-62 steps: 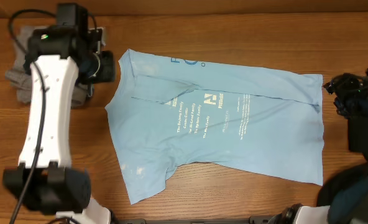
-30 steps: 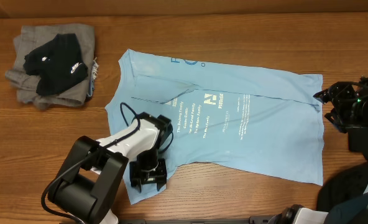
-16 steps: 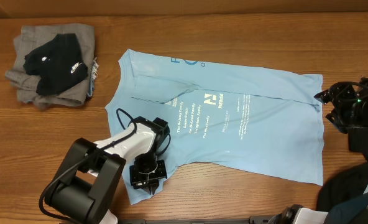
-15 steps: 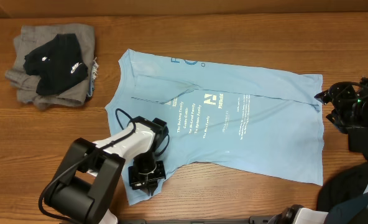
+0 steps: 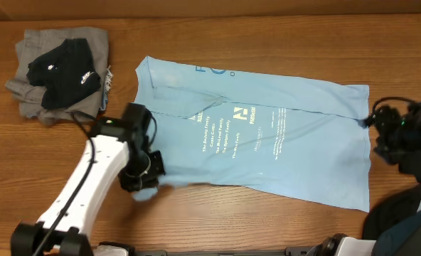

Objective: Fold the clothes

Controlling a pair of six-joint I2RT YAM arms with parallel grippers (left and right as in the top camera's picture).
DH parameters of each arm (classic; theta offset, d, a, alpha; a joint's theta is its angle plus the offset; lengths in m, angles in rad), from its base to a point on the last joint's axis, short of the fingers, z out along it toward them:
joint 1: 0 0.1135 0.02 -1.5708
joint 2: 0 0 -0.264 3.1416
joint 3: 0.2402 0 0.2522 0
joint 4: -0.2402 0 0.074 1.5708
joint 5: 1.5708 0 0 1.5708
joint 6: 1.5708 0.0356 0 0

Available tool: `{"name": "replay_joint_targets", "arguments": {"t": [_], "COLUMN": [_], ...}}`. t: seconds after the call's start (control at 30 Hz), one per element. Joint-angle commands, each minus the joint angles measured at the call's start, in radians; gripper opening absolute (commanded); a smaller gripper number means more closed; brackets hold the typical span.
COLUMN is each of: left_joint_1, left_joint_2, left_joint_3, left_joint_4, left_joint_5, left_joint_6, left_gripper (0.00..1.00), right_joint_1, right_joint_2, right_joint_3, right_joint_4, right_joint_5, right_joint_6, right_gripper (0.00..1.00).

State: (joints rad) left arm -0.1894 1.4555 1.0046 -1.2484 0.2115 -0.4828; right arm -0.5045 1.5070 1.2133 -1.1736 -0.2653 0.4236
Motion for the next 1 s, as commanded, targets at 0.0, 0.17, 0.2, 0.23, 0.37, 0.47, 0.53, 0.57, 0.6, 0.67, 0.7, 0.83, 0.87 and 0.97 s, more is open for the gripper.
{"name": "replay_joint_targets", "arguments": {"t": [0.0,0.17,0.2,0.23,0.37,0.47,0.53,0.57,0.6,0.67,0.7,0.83,0.87,0.97], "left_joint_1": [0.011,0.011,0.011,0.011,0.011,0.011,0.011,0.011,0.011,0.011,0.011,0.011,0.011,0.011], "left_joint_2": [-0.012,-0.012,-0.012,-0.012,-0.012,-0.012,-0.012,-0.012,-0.012,-0.012,-0.012,-0.012,-0.012,-0.012], "left_joint_3": [0.027,0.027,0.027,0.027,0.027,0.027,0.027,0.027,0.027,0.027,0.027,0.027,0.027,0.027], "left_joint_4": [0.006,0.006,0.006,0.007,0.015,0.019,0.02,0.022,0.023,0.024,0.024,0.022,0.023,0.023], "left_joint_5": [-0.012,-0.031,-0.035,-0.036,-0.039,-0.039,-0.038,-0.038,-0.038,-0.038,-0.038,-0.038,-0.035,-0.035], "left_joint_6": [0.069,0.087,0.087,0.087,0.088,0.088,0.091,0.092,0.094,0.094,0.094,0.094,0.094,0.094], "left_gripper": [0.04,0.04,0.04,0.04,0.04,0.04,0.04,0.04,0.04,0.04,0.04,0.04,0.04,0.04], "right_joint_1": [-0.023,-0.113,-0.135,-0.159,-0.267,-0.316,-0.328,-0.329,-0.329,-0.329,-0.329,-0.329,-0.329,-0.329], "right_joint_2": [0.009,0.009,0.009,0.009,0.009,0.009,0.009,0.009,0.009,0.009,0.009,0.009,0.009,0.009], "right_joint_3": [-0.089,-0.238,-0.267,-0.295,-0.412,-0.455,-0.472,-0.479,-0.483,-0.5,-0.51,-0.552,-0.56,-0.569], "right_joint_4": [0.012,0.04,0.047,0.056,0.119,0.141,0.148,0.153,0.161,0.19,0.203,0.227,0.24,0.275], "right_joint_5": [0.056,0.056,0.056,0.056,0.056,0.056,0.056,0.061,0.069,0.09,0.093,0.137,0.151,0.156], "right_joint_6": [0.053,0.052,0.052,0.052,0.051,0.04,0.04,0.041,0.041,0.042,0.042,0.045,0.05,0.076], "right_gripper": [0.79,0.78,0.78,0.77,0.67,0.67,0.68,0.68,0.71,0.73,0.73,0.74,0.74,0.65]}}
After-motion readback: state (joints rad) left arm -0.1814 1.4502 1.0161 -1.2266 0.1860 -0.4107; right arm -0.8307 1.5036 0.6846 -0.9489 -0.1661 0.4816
